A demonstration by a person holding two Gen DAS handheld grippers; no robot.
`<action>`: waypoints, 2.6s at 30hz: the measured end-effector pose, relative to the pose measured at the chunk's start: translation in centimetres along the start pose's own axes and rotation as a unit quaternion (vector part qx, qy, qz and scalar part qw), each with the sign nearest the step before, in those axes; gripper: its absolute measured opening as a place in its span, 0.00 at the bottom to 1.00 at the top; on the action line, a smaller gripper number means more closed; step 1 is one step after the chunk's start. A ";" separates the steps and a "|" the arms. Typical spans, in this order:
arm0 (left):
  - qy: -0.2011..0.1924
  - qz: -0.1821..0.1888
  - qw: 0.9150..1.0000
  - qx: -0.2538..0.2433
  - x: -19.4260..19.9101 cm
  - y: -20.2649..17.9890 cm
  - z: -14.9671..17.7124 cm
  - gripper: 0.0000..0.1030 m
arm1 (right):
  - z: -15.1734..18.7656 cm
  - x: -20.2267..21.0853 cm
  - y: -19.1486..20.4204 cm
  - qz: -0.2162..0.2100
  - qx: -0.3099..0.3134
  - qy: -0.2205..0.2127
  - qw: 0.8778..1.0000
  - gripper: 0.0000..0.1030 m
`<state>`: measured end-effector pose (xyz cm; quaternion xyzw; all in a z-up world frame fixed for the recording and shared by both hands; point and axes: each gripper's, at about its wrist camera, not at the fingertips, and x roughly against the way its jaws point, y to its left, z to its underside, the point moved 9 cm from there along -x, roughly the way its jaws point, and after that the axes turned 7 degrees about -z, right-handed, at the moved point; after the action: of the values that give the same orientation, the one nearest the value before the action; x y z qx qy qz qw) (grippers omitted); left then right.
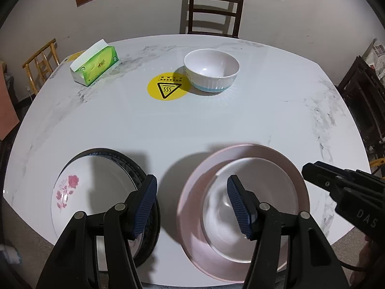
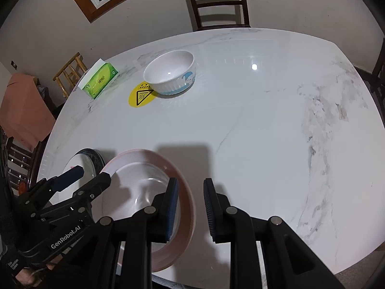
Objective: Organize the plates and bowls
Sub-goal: 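Move both grippers over to the small blue-striped white bowl, then grasp the rim of the blue-striped bowl with both grippers, then lift the blue-striped bowl and carry it over the pink bowl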
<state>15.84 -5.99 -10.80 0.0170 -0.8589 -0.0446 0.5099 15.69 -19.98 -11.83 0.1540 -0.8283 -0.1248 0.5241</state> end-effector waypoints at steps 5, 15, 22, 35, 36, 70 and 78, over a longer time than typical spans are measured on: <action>0.004 -0.012 1.000 -0.003 -1.0 0.6 -0.8 0.56 | -1.5 -0.7 -0.8 0.005 0.000 0.000 1.000 0.21; 0.012 -0.019 1.000 -0.002 -3.0 1.6 -3.4 0.59 | -4.8 -2.7 -2.6 0.007 -0.001 0.002 1.000 0.21; 0.017 0.009 0.999 0.029 -4.1 2.5 -7.1 0.58 | -9.2 -4.0 -2.9 -0.010 0.010 -0.007 1.000 0.21; 0.049 0.035 0.995 0.085 -9.4 3.1 -13.9 0.55 | -16.5 -8.8 -2.8 -0.033 0.003 0.002 0.999 0.21; 0.052 0.039 0.994 0.090 -9.7 3.1 -14.2 0.55 | -16.7 -9.0 -2.7 -0.033 0.004 0.001 0.999 0.21; 0.079 0.069 0.991 0.081 -16.2 -0.1 -16.6 0.10 | -17.7 -16.2 -1.9 -0.043 -0.002 0.044 0.998 0.21; 0.090 0.064 0.991 0.071 -15.3 -0.6 -15.0 0.10 | -15.7 -15.3 -1.9 -0.046 -0.012 0.055 0.997 0.21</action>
<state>36.31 -6.35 -17.10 0.0021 -0.8097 0.0505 0.5847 36.38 -16.48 -18.61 0.1920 -0.7890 -0.1497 0.5642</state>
